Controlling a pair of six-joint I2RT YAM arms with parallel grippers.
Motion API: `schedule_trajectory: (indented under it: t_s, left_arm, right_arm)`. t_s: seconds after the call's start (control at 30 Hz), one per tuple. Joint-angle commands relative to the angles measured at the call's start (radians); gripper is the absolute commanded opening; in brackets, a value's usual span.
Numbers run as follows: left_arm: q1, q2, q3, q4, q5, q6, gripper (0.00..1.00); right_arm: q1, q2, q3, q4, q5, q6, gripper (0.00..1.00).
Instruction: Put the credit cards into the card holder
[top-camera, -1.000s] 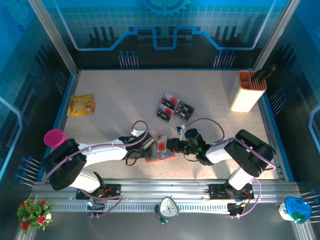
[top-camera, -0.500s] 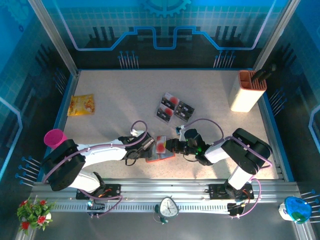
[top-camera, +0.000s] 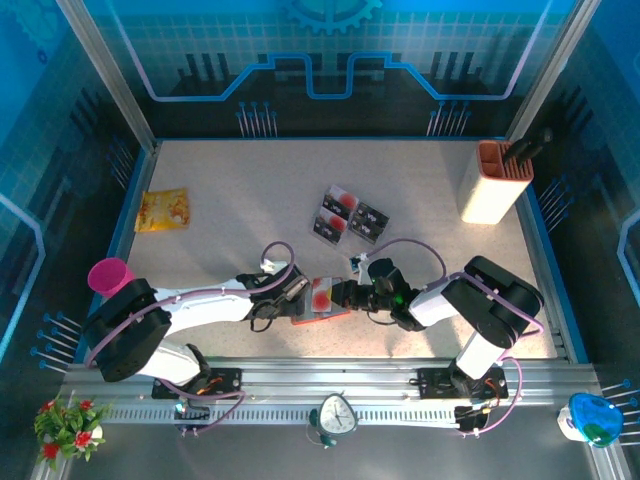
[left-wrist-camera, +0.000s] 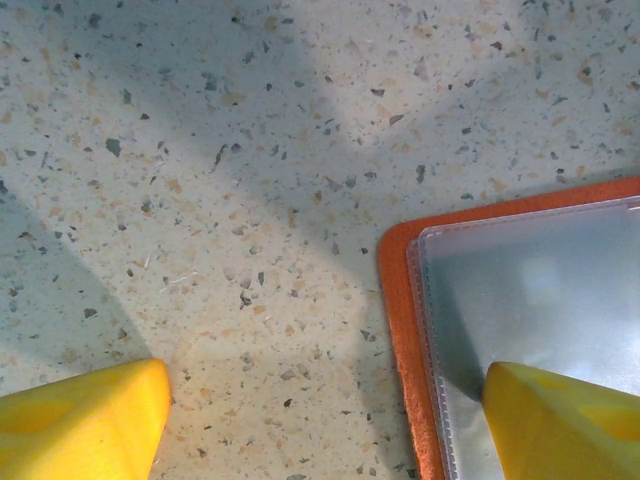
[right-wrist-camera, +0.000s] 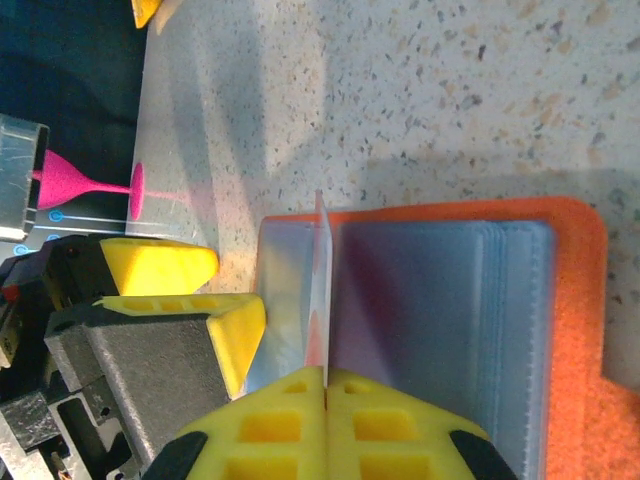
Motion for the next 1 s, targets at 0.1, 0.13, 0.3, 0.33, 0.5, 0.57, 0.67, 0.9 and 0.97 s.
schedule_trajectory:
  t_s: [0.1, 0.13, 0.3, 0.33, 0.5, 0.57, 0.67, 0.9, 0.97]
  left_arm:
    - [-0.007, 0.029, -0.028, -0.01, 0.0, -0.005, 0.83]
    - [-0.007, 0.03, -0.028, -0.009, -0.001, -0.005, 0.83]
    - [-0.007, 0.036, -0.031, -0.003, -0.002, -0.005, 0.83]
    - [-0.007, 0.036, -0.031, -0.003, 0.0, -0.005, 0.83]
    - [-0.007, 0.04, -0.031, 0.002, 0.001, -0.004, 0.83]
    - [-0.007, 0.04, -0.031, 0.002, 0.001, -0.004, 0.83]
    - [-0.007, 0.042, -0.032, 0.003, 0.0, -0.004, 0.83]
    - [-0.007, 0.043, -0.034, 0.007, 0.003, -0.002, 0.82]
    - [-0.007, 0.042, -0.034, 0.009, 0.003, -0.003, 0.82]
  right_arm:
    - [0.015, -0.006, 0.003, -0.108, -0.019, -0.027, 0.0]
    - [0.013, -0.009, 0.007, -0.124, -0.023, -0.03, 0.0]
    - [0.015, -0.015, 0.034, -0.202, -0.039, -0.05, 0.0]
    - [0.014, -0.015, 0.037, -0.212, -0.04, -0.053, 0.0]
    - [0.014, -0.006, 0.066, -0.271, -0.052, -0.07, 0.0]
    - [0.014, 0.001, 0.082, -0.296, -0.061, -0.078, 0.0]
    - [0.012, 0.013, 0.106, -0.33, -0.075, -0.088, 0.0]
    - [0.008, 0.042, 0.162, -0.407, -0.101, -0.113, 0.0]
    - [0.009, 0.049, 0.176, -0.421, -0.109, -0.119, 0.0]
